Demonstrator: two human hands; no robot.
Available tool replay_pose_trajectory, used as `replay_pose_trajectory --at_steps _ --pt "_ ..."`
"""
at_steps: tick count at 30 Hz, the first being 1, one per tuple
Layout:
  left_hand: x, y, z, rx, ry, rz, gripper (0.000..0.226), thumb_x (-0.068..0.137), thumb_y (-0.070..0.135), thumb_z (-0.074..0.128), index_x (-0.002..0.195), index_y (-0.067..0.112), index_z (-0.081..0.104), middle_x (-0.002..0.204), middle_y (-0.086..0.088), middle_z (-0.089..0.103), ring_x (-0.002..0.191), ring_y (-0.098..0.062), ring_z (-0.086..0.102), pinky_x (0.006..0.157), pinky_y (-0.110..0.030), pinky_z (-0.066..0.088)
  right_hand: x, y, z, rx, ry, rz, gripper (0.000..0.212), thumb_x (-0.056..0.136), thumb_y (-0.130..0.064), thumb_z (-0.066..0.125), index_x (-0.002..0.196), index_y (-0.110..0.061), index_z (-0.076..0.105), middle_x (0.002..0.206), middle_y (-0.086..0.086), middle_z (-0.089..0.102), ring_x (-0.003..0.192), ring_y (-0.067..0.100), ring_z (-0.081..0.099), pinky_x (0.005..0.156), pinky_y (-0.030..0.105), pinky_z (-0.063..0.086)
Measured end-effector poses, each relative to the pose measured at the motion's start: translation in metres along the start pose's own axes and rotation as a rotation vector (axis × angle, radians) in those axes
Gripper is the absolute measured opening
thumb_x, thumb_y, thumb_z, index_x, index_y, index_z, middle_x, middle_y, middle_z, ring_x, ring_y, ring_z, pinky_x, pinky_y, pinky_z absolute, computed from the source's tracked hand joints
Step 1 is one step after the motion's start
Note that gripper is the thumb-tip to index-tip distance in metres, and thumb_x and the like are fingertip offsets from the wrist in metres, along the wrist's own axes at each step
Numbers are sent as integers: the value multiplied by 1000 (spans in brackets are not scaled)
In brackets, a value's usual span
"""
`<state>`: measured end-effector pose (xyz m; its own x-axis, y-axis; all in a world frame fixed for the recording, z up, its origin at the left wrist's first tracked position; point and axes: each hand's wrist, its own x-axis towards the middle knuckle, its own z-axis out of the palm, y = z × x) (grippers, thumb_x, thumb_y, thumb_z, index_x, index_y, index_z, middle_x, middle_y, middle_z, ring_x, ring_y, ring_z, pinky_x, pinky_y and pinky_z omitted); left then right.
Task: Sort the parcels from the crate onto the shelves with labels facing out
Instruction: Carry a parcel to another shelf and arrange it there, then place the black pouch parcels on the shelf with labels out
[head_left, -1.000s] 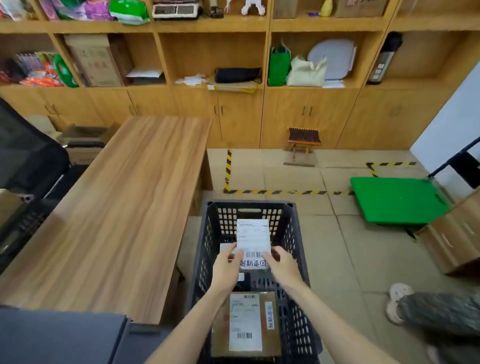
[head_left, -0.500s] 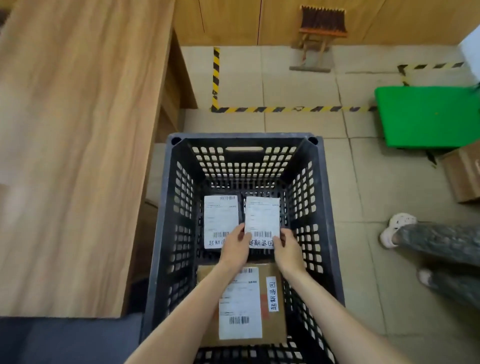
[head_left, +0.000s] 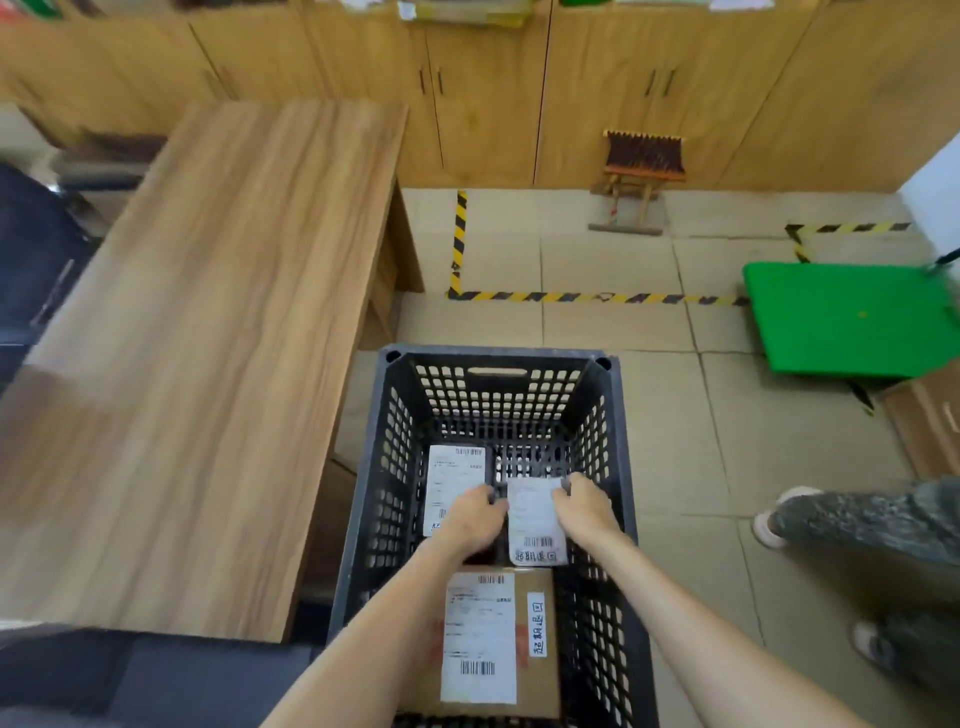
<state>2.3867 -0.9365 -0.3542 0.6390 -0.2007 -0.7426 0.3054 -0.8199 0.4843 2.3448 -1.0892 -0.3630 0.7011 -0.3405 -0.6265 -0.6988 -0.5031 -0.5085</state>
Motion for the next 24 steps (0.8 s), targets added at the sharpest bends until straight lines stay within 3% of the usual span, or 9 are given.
replay_pose_trajectory --at_steps 3,5,8,13,19,22,24 --pt "-44 23 -45 110 108 69 43 104 27 43 139 5 51 136 -16 59 118 -32 61 99 -37 50 -23 -28 -33 -207 -18 -148 14 97 -25 44 92 -16 54 102 6 64 93 25 62 80 40 52" --pt "-75 35 -77 241 219 134 40 103 30 43 134 8 56 134 -12 61 119 -30 59 100 -38 49 -39 -59 -54 -318 -22 -288 17 97 -26 45 83 -19 52 93 4 63 85 22 61 80 44 54" --pt "-129 51 -123 414 425 173 35 102 35 42 125 16 59 127 -8 63 114 -26 60 96 -41 51 -79 -128 -87 -475 6 -563 23 99 -29 43 80 -19 49 88 4 57 89 27 61 74 39 49" --pt "-236 50 -190 533 736 128 40 105 38 35 130 18 60 128 -7 63 116 -27 60 95 -42 49 -163 -244 -106 -660 35 -967 29 102 -30 38 77 -19 47 84 2 51 85 27 55 70 37 42" --pt "-375 -32 -220 542 1034 -85 40 105 37 36 120 17 66 123 -4 64 112 -26 60 91 -41 50 -277 -323 -47 -762 3 -1343 33 103 -36 40 111 -14 63 114 6 63 103 25 60 83 37 47" --pt "-450 -93 -214 458 1108 -264 37 104 40 36 115 17 63 117 -7 62 108 -29 58 87 -41 48 -344 -341 3 -788 -13 -1524 33 102 -36 41 109 -14 64 116 8 65 109 29 60 89 39 47" --pt "-500 -133 -197 346 1179 -358 34 104 39 39 109 16 63 114 -9 62 105 -30 58 80 -38 44 -392 -345 39 -807 -63 -1650 30 99 -36 43 97 -14 62 111 11 65 106 34 60 82 40 49"
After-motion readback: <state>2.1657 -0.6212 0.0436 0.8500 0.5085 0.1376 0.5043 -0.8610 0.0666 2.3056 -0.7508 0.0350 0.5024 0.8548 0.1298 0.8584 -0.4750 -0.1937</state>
